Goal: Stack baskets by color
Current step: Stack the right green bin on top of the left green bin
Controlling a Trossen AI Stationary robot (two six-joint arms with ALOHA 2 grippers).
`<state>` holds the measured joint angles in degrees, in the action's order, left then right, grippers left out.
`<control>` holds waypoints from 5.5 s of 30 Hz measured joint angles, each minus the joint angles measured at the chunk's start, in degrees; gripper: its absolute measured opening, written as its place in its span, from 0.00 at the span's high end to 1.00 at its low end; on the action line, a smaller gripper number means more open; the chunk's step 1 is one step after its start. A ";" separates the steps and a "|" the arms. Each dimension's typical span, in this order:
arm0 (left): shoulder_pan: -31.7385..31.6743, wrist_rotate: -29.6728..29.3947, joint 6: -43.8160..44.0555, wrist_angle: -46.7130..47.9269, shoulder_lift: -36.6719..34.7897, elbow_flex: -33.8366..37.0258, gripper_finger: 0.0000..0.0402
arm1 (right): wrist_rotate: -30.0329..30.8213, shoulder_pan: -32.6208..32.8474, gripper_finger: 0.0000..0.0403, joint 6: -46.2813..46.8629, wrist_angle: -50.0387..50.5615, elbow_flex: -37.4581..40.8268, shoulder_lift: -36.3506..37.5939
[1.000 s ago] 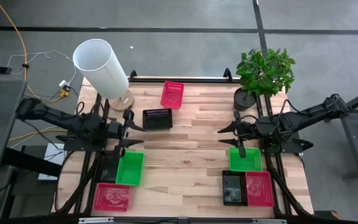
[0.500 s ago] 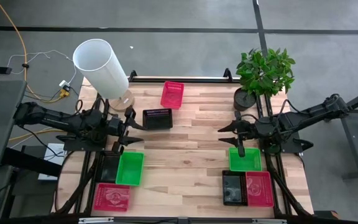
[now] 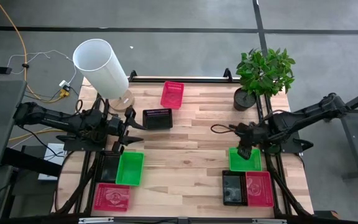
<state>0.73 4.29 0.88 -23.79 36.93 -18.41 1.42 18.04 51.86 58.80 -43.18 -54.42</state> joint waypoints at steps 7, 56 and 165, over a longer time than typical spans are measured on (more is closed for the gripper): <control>0.00 0.00 0.01 0.00 0.02 0.00 0.54 | -8.52 2.90 0.62 22.87 13.59 0.00 -2.73; 0.07 0.04 0.45 3.09 0.02 0.02 0.54 | -0.67 19.23 0.77 54.59 12.69 0.92 -29.22; 0.04 -7.38 -2.98 3.16 -3.52 -2.49 0.54 | -10.91 -11.32 1.00 -50.64 -62.72 -68.72 -81.17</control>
<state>0.78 -3.08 -2.11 -20.63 33.41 -20.91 -9.49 6.72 1.21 -3.92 -111.90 -135.59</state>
